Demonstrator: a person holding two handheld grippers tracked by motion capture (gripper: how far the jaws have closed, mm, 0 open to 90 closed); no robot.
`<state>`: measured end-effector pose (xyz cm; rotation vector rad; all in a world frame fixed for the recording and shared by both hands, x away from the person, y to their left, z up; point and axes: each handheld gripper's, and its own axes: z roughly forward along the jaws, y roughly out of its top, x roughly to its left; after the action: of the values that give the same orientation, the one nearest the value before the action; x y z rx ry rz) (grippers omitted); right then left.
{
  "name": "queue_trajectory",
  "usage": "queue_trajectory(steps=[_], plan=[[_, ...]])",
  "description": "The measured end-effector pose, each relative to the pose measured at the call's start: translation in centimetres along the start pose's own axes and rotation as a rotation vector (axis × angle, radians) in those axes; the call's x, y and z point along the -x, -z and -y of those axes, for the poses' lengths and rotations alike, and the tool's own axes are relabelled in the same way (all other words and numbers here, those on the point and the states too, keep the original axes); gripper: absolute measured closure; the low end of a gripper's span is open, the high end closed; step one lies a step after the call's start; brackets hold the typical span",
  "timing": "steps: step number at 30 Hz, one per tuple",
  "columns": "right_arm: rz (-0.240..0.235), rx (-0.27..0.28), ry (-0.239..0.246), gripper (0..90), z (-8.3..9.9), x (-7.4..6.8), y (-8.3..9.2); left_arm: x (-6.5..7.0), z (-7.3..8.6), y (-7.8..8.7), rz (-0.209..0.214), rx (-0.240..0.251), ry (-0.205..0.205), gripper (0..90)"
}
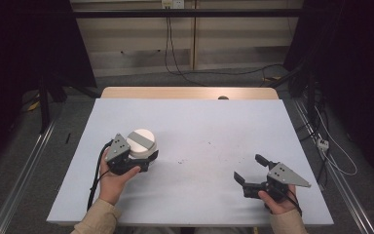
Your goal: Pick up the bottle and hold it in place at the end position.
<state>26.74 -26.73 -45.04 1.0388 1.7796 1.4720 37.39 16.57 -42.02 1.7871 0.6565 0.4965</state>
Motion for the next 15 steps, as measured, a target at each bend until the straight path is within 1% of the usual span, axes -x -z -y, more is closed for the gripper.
queue_trajectory(steps=[6,11,15], plan=[[-0.007,0.001,-0.002,2.5,0.0,-0.1,-0.1,0.0,-0.2,-0.9,0.004,-0.001,0.008,18.2],[-0.011,-0.002,0.0,2.5,0.0,0.0,-0.2,-0.2,-0.3,-1.5,0.005,-0.004,0.004,18.3],[-0.011,-0.002,0.001,2.5,0.0,-0.1,-0.2,-0.2,-0.5,-1.8,0.007,0.013,0.01,18.3]])
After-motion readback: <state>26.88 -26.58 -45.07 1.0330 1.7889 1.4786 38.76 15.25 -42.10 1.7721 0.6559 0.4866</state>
